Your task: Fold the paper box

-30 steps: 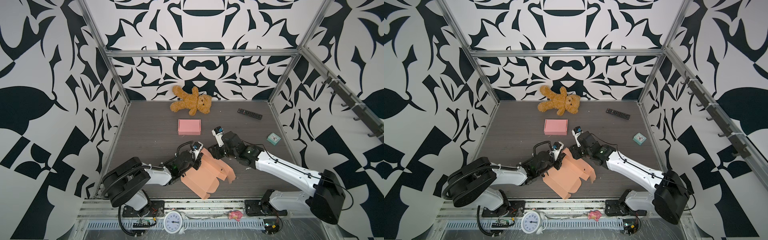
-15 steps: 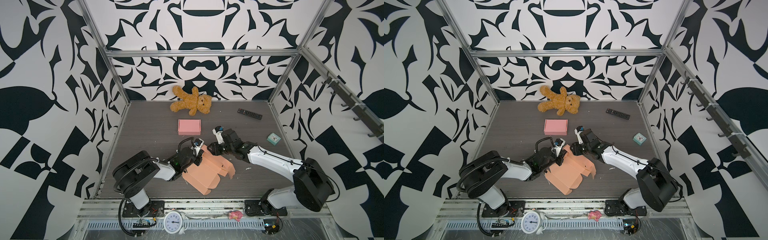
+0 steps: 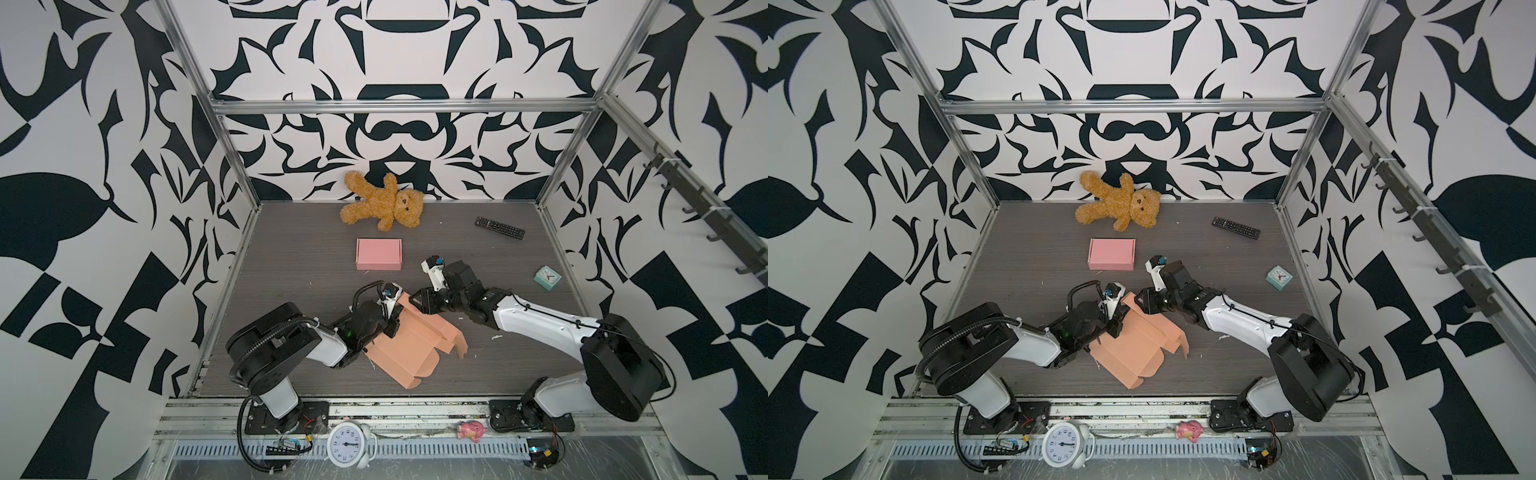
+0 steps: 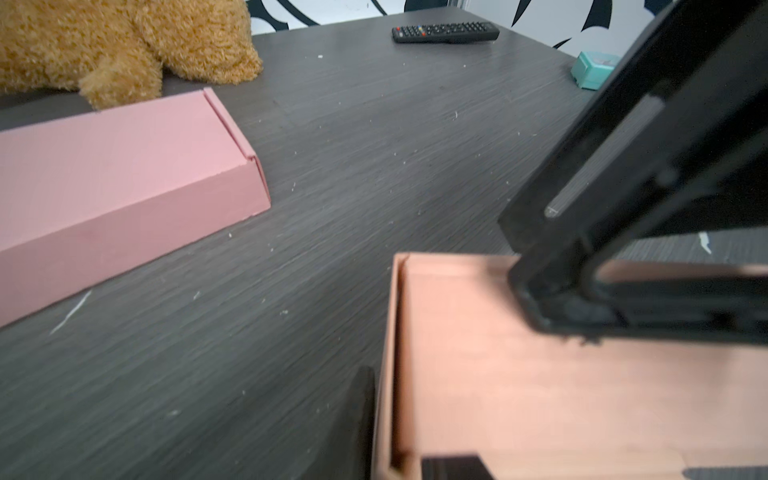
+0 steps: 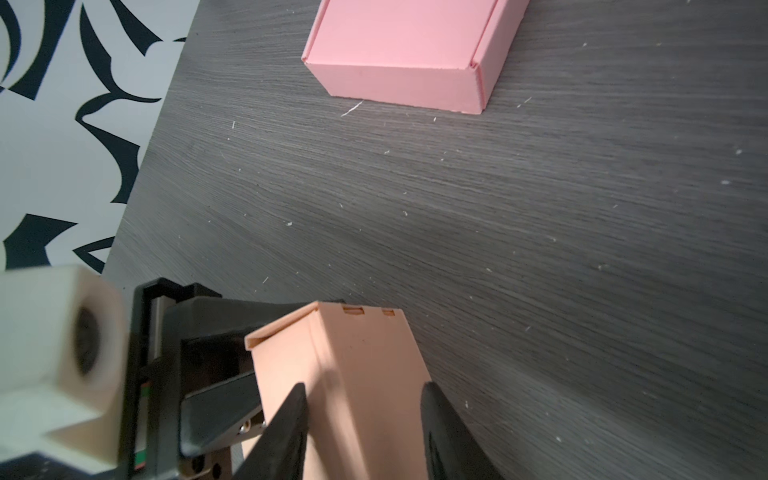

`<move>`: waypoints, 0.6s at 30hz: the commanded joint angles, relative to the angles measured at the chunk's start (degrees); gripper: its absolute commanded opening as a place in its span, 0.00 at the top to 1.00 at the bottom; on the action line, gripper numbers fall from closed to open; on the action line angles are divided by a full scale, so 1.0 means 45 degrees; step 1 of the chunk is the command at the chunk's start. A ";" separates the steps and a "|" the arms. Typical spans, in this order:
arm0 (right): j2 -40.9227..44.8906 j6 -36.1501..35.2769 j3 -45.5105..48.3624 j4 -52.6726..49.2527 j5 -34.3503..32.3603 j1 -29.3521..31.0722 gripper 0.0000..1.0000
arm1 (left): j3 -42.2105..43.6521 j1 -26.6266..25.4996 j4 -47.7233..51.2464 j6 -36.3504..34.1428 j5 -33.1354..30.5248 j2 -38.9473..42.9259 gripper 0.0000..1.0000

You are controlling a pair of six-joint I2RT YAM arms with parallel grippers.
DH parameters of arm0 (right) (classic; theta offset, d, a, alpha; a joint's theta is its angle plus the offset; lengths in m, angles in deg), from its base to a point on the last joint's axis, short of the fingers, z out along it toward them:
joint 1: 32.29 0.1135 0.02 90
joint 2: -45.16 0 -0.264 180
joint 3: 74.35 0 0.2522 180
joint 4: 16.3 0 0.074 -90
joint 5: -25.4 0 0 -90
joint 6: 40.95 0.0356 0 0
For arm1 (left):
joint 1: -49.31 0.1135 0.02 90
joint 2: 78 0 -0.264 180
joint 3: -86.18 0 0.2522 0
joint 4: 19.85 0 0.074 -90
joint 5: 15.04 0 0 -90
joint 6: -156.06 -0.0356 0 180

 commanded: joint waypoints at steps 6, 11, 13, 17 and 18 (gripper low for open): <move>0.0270 0.0354 0.0366 -0.0430 -0.0070 0.0265 0.56 | 0.0295 -0.0003 -0.0228 0.0231 -0.0474 0.0384 0.80; 0.0437 0.1028 0.0638 -0.0040 0.0041 0.0694 0.56 | 0.0148 -0.0023 -0.0378 0.0256 -0.0422 0.0232 0.81; 0.0463 0.1344 0.0787 0.0219 0.0085 0.0914 0.56 | 0.0128 -0.0052 -0.0480 0.0267 -0.0421 0.0159 0.81; 0.0605 0.1874 0.1139 0.0705 0.0110 0.1099 0.56 | 0.0125 -0.0116 -0.0600 0.0252 -0.0457 0.0025 0.81; 0.0674 0.1909 0.1185 0.0740 0.0044 0.1109 0.56 | 0.0142 -0.0109 -0.0628 0.0248 -0.0469 0.0024 0.81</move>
